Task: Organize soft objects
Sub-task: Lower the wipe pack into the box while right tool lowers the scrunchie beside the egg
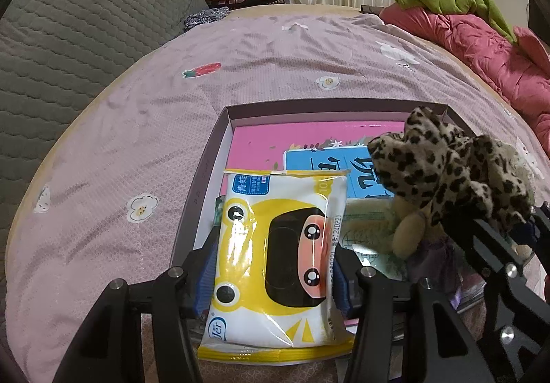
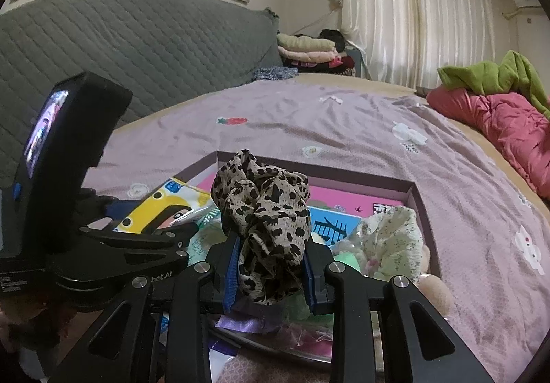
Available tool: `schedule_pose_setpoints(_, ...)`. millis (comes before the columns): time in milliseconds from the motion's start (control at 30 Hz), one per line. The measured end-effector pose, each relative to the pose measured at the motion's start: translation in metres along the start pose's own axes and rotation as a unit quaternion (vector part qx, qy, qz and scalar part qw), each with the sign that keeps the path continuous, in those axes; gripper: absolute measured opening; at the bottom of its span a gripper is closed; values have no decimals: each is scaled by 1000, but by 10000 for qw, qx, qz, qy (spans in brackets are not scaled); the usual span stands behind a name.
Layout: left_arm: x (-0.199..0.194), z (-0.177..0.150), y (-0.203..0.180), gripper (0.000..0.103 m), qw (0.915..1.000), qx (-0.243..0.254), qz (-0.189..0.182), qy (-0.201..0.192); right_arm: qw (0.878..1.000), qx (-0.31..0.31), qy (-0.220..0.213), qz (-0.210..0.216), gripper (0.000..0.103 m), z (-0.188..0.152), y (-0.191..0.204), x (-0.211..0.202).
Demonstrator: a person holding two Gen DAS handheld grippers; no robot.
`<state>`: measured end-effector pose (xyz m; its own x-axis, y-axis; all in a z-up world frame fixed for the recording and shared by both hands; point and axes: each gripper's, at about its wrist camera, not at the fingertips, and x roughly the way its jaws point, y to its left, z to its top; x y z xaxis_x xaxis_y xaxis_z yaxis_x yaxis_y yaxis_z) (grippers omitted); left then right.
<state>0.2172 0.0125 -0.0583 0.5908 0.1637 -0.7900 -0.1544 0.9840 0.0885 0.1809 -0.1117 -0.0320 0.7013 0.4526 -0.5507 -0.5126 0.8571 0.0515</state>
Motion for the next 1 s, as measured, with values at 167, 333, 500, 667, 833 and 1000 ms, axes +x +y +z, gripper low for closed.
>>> schedule_pose_setpoints(167,1,0,0,55,10000,30,13,30,10000,6,91,-12,33,0,-1,8)
schedule_pose_setpoints(333,2,1,0,55,10000,39,17,60,9999,36,144,-36,38,-1,-3,11)
schedule_pose_setpoints(500,2,1,0,56,10000,46,31,73,9999,28,117,-81,49,-1,-3,11)
schedule_pose_setpoints(667,3,2,3,56,9999,7,-17,120,9998,30,68,-159,61,-1,-5,8)
schedule_pose_setpoints(833,3,3,4,56,9999,3,-24,138,9997,-32,-9,-236,68,0,-4,3)
schedule_pose_setpoints(1000,3,4,5,56,9998,6,-45,188,9984,-281,-138,-461,73,2,1,-5)
